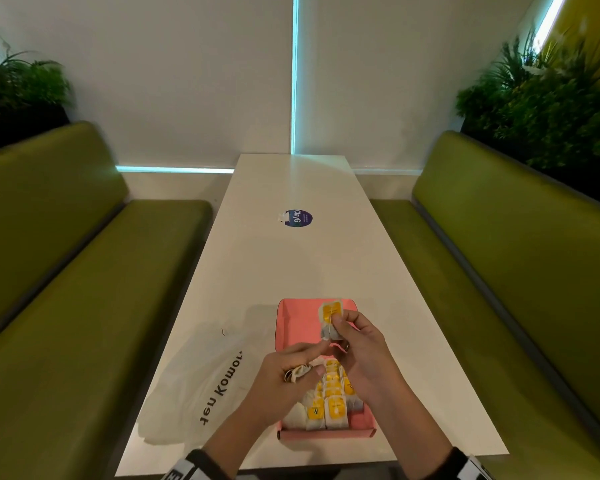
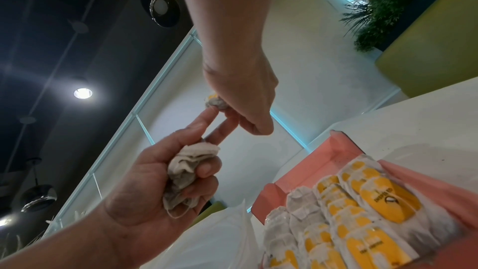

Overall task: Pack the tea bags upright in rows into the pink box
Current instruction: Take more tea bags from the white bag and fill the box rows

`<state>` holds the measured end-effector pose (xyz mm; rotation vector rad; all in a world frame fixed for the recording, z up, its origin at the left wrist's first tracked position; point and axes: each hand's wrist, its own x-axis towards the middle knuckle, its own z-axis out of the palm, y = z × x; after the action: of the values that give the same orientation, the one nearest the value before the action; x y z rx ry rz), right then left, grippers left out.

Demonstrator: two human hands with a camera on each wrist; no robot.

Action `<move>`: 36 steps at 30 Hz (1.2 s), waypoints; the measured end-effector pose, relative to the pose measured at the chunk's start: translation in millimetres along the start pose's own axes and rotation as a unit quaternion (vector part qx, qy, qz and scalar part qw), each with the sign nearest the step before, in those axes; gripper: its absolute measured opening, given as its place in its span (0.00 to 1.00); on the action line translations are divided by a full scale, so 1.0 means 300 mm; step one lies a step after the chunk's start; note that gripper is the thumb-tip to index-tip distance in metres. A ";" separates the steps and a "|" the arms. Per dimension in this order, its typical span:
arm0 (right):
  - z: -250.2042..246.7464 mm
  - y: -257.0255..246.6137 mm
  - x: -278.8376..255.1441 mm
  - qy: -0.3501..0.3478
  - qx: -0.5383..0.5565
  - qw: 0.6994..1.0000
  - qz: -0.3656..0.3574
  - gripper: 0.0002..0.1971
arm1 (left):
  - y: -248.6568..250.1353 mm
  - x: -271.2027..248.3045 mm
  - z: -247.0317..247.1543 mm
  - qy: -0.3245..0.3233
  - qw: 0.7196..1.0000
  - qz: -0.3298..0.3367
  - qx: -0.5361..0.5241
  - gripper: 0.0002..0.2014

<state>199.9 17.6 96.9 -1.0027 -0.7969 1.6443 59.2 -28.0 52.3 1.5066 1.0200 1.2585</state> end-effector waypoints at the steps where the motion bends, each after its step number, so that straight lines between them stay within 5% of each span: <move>1: 0.001 -0.001 0.000 0.004 0.000 1.000 0.002 0.05 | 0.004 -0.002 0.001 -0.006 1.000 -0.003 0.002 0.19; 4: -0.002 -0.006 -0.003 0.018 -0.025 1.000 -0.003 0.06 | 0.008 -0.005 -0.004 -0.001 0.999 0.003 0.033 0.12; 10: -0.011 -0.003 -0.010 0.006 -0.091 0.995 -0.036 0.07 | 0.030 0.021 -0.011 0.130 0.991 -0.043 -0.006 0.06; 13: -0.007 0.002 -0.020 -0.015 -0.122 0.992 -0.042 0.04 | 0.050 0.038 0.004 0.126 0.990 -0.055 -0.018 0.14; 17: 0.001 0.017 -0.022 0.002 -0.095 0.994 -0.057 0.02 | 0.054 0.044 0.034 0.157 0.985 -0.067 -0.040 0.03; 24: 0.021 0.053 -0.026 0.050 -0.066 0.991 -0.103 0.02 | 0.068 0.048 0.063 0.170 0.964 -0.132 -0.154 0.05; 30: 0.025 0.057 -0.032 0.058 -0.057 0.990 -0.114 0.01 | 0.073 0.048 0.042 0.175 0.965 -0.143 -0.133 0.09; 36: 0.022 0.056 -0.030 0.058 -0.043 0.992 -0.104 0.01 | 0.061 0.045 0.039 0.158 0.968 -0.147 -0.126 0.02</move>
<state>188.3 4.1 87.3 -1.0295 -0.8692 1.3724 73.7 -21.2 72.3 0.9406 1.1864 1.3780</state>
